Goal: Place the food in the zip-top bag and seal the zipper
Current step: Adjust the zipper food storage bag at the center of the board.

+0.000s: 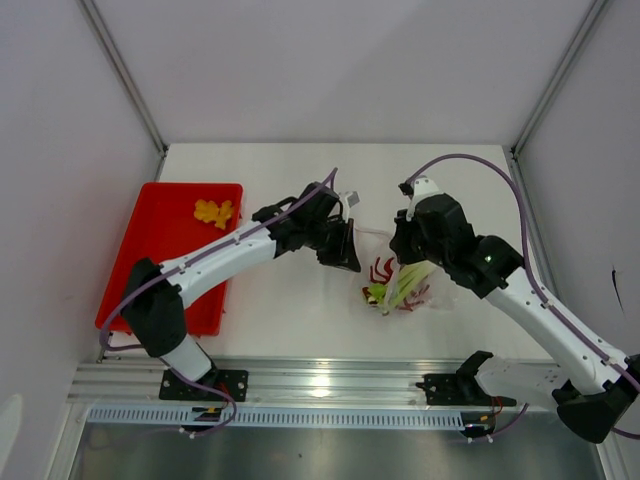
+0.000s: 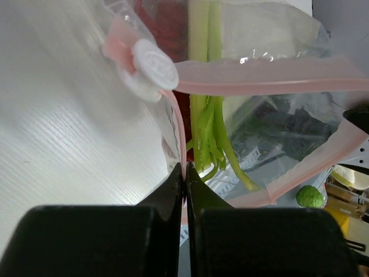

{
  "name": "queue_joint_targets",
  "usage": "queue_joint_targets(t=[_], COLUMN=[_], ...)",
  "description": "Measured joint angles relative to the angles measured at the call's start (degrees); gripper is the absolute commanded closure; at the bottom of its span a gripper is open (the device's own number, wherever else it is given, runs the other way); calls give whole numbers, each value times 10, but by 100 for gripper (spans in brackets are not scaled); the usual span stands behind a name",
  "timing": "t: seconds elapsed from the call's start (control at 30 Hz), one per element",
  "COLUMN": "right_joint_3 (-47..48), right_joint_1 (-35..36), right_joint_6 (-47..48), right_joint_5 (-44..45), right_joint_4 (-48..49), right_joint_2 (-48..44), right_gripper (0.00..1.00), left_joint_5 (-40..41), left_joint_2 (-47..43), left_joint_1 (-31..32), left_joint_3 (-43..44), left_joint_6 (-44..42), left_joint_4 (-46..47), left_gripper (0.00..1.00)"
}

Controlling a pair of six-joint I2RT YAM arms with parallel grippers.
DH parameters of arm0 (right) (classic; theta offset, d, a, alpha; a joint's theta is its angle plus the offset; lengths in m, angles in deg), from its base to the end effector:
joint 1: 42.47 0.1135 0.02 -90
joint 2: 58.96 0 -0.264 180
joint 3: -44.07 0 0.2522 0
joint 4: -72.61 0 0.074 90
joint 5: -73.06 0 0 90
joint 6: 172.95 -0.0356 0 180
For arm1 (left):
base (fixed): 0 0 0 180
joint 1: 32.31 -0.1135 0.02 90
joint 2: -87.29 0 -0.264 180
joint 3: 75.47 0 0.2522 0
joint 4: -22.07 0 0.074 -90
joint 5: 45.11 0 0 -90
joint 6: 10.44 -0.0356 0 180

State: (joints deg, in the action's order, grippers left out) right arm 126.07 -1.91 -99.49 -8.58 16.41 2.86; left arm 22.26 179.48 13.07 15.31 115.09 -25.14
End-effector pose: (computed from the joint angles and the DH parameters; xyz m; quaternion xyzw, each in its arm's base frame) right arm 0.1708 0.1394 0.3690 -0.1526 0.8761 0.1593 0.4286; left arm 0.2381 -0.2608 0.2909 0.1478 0.9080 -0.3645 0.1445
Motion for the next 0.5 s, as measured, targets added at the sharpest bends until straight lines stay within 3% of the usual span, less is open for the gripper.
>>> queue_joint_targets(t=[0.1, 0.17, 0.2, 0.4, 0.5], right_joint_3=[9, 13, 14, 16, 16], right_joint_1=[1, 1, 1, 2, 2], right_joint_6=[-3, -4, -5, -5, -5], right_joint_5=[-12, -20, -23, -33, -35], right_joint_4=[2, 3, 3, 3, 3], right_joint_2=[0, 0, 0, 0, 1], right_gripper=[100, 100, 100, 100, 100], left_joint_5=[10, 18, 22, 58, 87], left_joint_2=[-11, -20, -26, -103, -155], left_joint_1=[-1, -2, -4, -32, -48], left_joint_3=[-12, -26, -35, -82, -88], left_joint_6=[-2, -7, -9, -10, -11], left_joint_4=[5, 7, 9, 16, 18], left_gripper=[86, 68, 53, 15, 3])
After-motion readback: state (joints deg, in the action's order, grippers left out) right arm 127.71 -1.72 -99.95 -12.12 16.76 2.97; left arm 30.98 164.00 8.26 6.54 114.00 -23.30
